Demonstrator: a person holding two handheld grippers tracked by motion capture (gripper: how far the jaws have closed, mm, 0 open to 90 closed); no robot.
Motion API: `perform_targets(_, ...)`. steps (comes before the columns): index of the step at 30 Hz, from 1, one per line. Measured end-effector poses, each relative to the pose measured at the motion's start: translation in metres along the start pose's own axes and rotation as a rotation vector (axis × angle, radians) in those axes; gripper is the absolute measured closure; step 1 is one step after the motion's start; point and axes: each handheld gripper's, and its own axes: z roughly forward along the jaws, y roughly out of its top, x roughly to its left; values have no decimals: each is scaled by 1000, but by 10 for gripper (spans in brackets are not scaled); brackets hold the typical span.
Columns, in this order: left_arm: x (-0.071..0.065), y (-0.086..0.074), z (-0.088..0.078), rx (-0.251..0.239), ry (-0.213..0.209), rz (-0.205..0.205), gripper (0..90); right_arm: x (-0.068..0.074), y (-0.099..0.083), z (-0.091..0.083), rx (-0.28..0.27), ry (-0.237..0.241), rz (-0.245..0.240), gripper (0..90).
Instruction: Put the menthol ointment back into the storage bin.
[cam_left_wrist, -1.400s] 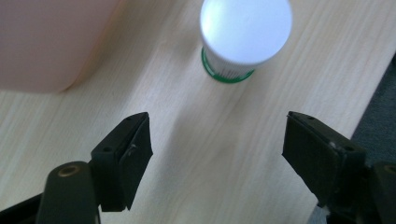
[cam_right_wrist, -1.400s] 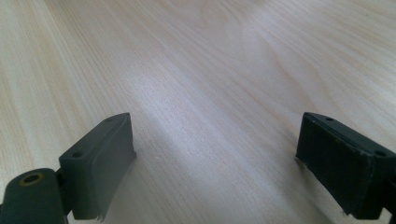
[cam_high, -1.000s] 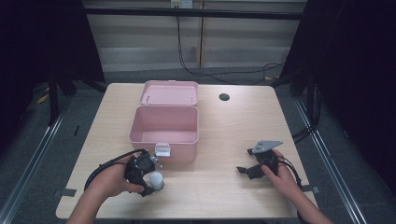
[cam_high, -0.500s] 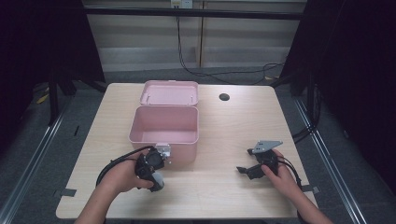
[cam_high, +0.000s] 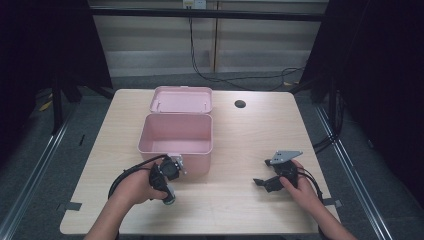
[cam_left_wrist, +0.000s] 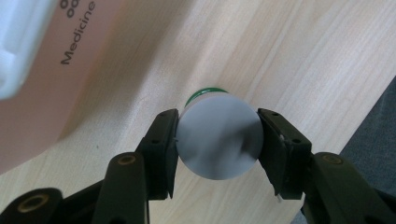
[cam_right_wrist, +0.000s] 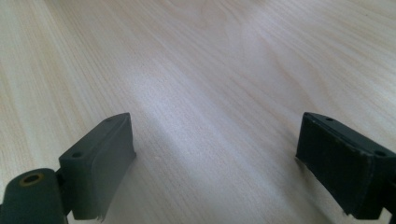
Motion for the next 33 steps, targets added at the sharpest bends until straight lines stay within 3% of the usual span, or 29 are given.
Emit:
perform_targets(14, -1, 1, -21, 24, -67, -75, 506, 0, 0, 0, 0, 0, 0, 105)
perform_targets(26, 9, 3, -50, 32, -76, -115, 506, 0, 0, 0, -3, -1, -2, 105)
perform_targets(28, 10, 3, -54, 24, -75, -140, 506, 0, 0, 0, -3, -1, -2, 105)
perform_targets(29, 11, 3, -57, 31, -71, -131, 506, 0, 0, 0, -3, -1, -2, 105)
perform_targets(33, 17, 2, -69, 29, -91, -150, 506, 0, 0, 0, -3, -1, -1, 106)
